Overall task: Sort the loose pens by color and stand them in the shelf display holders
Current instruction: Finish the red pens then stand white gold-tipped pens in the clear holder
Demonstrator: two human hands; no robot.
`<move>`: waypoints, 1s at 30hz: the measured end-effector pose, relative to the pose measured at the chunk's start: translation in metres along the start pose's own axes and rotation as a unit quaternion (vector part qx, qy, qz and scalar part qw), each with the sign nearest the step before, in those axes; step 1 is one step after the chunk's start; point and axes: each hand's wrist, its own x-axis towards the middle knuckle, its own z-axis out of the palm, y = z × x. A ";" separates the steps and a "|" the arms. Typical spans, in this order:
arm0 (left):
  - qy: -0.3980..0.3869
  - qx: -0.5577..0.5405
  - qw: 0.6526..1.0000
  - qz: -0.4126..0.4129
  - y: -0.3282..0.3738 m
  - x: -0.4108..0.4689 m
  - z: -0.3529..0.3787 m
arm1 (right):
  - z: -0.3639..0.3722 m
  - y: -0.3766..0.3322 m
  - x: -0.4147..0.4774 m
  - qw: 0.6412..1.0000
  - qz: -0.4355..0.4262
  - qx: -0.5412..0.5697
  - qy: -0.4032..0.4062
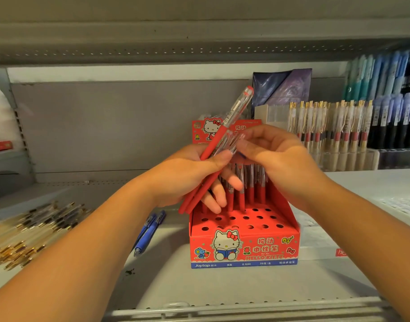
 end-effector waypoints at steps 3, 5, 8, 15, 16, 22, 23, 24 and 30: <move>0.030 -0.017 0.999 0.001 -0.001 0.002 -0.001 | -0.004 -0.005 0.002 0.994 0.001 0.100 0.032; 0.056 -0.014 0.998 0.012 0.000 0.003 -0.002 | -0.008 -0.009 0.004 0.985 -0.002 0.166 0.055; 0.079 -0.017 0.996 0.027 0.002 0.003 -0.004 | -0.018 -0.015 0.007 0.977 -0.015 0.194 0.085; 0.106 0.012 0.994 0.025 0.000 0.004 -0.008 | -0.035 -0.009 0.009 0.993 -0.024 0.030 0.112; 0.103 0.008 0.995 0.017 0.000 0.004 -0.008 | -0.035 -0.005 0.009 0.993 -0.025 -0.021 0.112; 0.090 -0.018 0.995 -0.030 0.002 0.003 -0.004 | -0.029 0.007 0.007 0.980 -0.037 -0.176 0.081; 0.090 -0.027 0.995 -0.035 0.003 0.003 -0.004 | -0.029 0.009 0.006 0.978 -0.040 -0.191 0.077; 0.087 -0.038 0.995 -0.041 0.003 0.003 -0.005 | -0.029 0.011 0.005 0.975 -0.044 -0.205 0.071; 0.080 -0.066 0.994 -0.036 0.001 0.005 -0.006 | -0.027 0.021 0.003 0.955 -0.049 -0.293 0.020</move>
